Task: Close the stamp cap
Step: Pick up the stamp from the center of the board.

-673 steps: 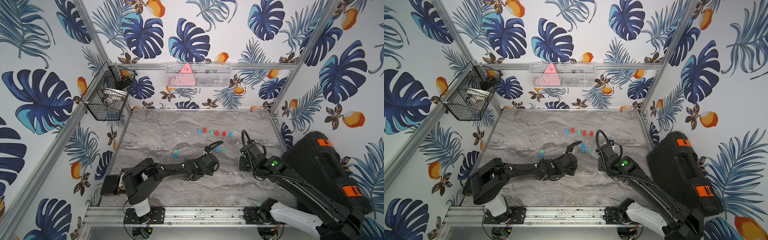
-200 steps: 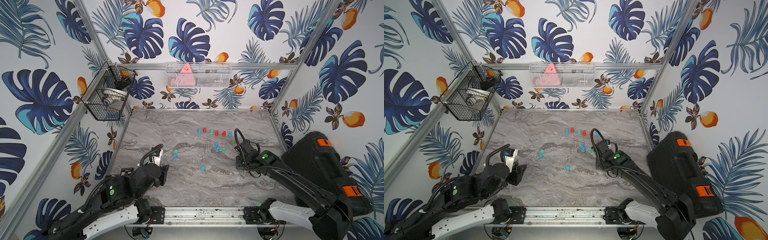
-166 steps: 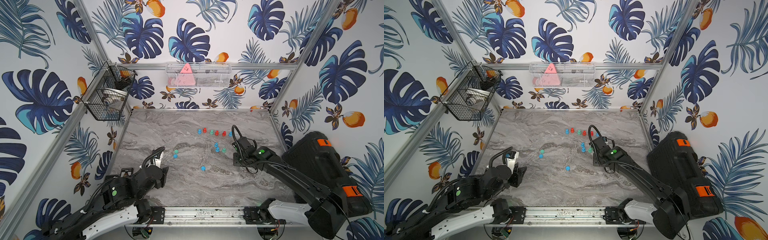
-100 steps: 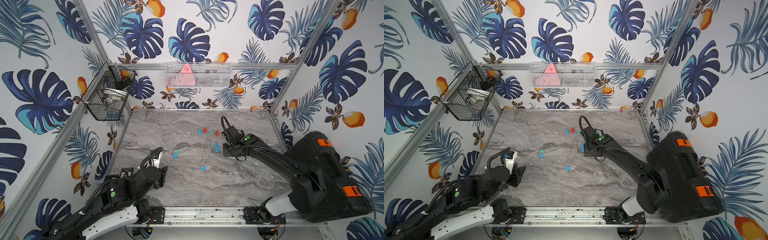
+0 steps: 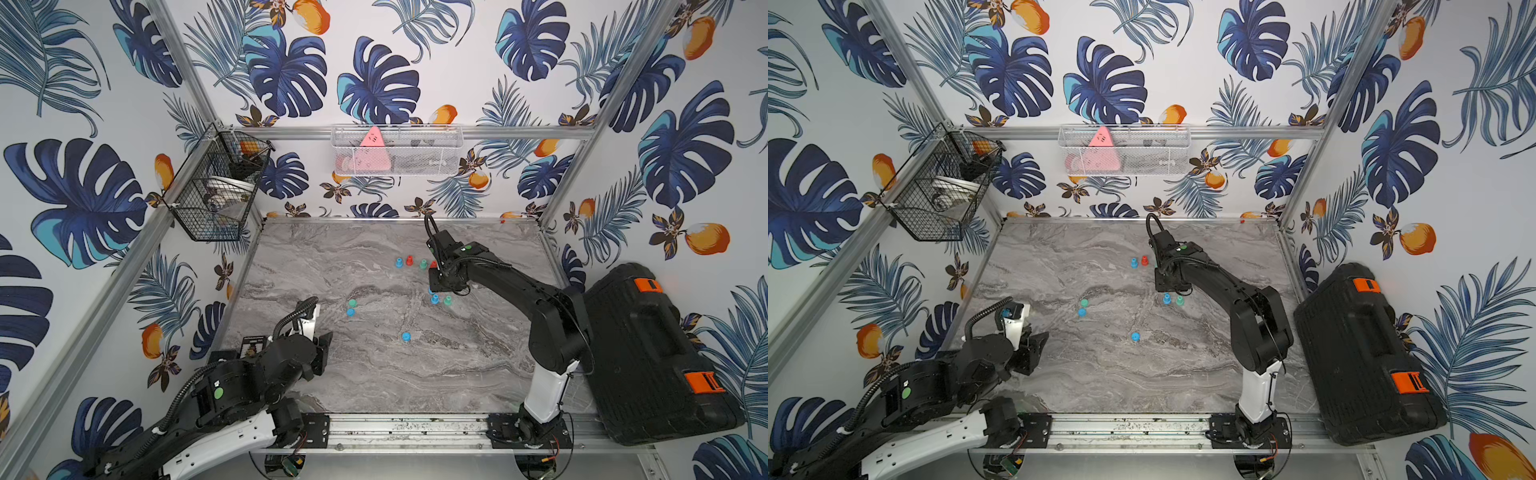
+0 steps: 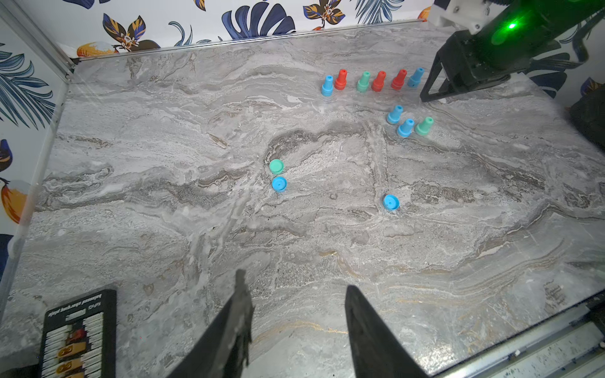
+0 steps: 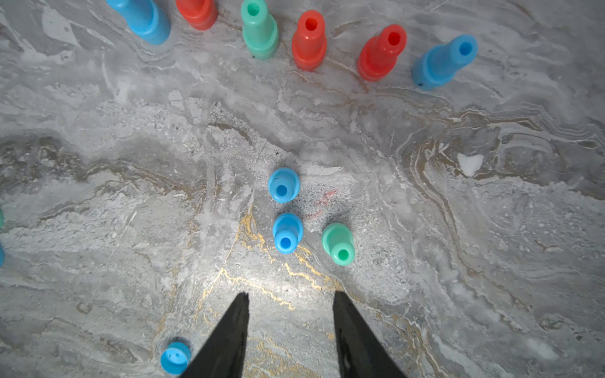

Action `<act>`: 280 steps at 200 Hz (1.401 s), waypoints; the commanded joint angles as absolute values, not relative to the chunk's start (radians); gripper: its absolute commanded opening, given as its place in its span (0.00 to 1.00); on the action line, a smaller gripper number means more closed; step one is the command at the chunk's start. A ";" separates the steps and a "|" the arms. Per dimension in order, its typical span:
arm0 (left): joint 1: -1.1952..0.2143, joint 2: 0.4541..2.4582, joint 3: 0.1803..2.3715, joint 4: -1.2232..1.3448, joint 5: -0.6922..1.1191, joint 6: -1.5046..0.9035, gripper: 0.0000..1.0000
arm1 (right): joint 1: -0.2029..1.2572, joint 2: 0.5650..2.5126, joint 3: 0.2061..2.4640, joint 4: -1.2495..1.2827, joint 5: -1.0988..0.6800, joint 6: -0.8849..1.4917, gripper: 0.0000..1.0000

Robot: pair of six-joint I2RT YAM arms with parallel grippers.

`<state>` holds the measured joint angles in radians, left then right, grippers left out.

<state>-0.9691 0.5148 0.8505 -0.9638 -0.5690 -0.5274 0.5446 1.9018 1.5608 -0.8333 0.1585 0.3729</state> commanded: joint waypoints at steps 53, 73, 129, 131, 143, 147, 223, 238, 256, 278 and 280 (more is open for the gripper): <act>-0.971 0.504 0.850 -0.946 -0.591 -0.531 0.51 | 0.525 2.046 1.662 -0.869 0.140 0.343 0.44; -0.971 0.500 0.850 -0.947 -0.592 -0.530 0.51 | 0.518 2.075 1.680 -0.874 0.138 0.341 0.43; -0.971 0.490 0.850 -0.946 -0.592 -0.531 0.51 | 0.516 2.118 1.708 -0.876 0.135 0.341 0.43; -0.971 0.489 0.850 -0.946 -0.592 -0.531 0.51 | 0.515 2.119 1.709 -0.877 0.135 0.341 0.43; -0.971 0.489 0.850 -0.946 -0.594 -0.531 0.51 | 0.515 2.127 1.716 -0.879 0.133 0.341 0.42; -0.971 0.490 0.849 -0.946 -0.594 -0.531 0.51 | 0.515 2.130 1.719 -0.879 0.131 0.341 0.42; -0.971 0.485 0.850 -0.948 -0.595 -0.532 0.51 | 0.515 2.164 1.757 -0.888 0.131 0.337 0.40; -0.971 0.486 0.850 -0.948 -0.595 -0.532 0.51 | 0.515 2.167 1.757 -0.887 0.135 0.337 0.40; -0.971 0.484 0.850 -0.948 -0.595 -0.532 0.51 | 0.515 2.174 1.762 -0.888 0.133 0.334 0.39; -0.971 0.483 0.849 -0.948 -0.597 -0.532 0.51 | 0.515 2.180 1.763 -0.887 0.131 0.336 0.37; -0.971 0.482 0.850 -0.948 -0.597 -0.532 0.51 | 0.515 2.180 1.763 -0.886 0.130 0.336 0.37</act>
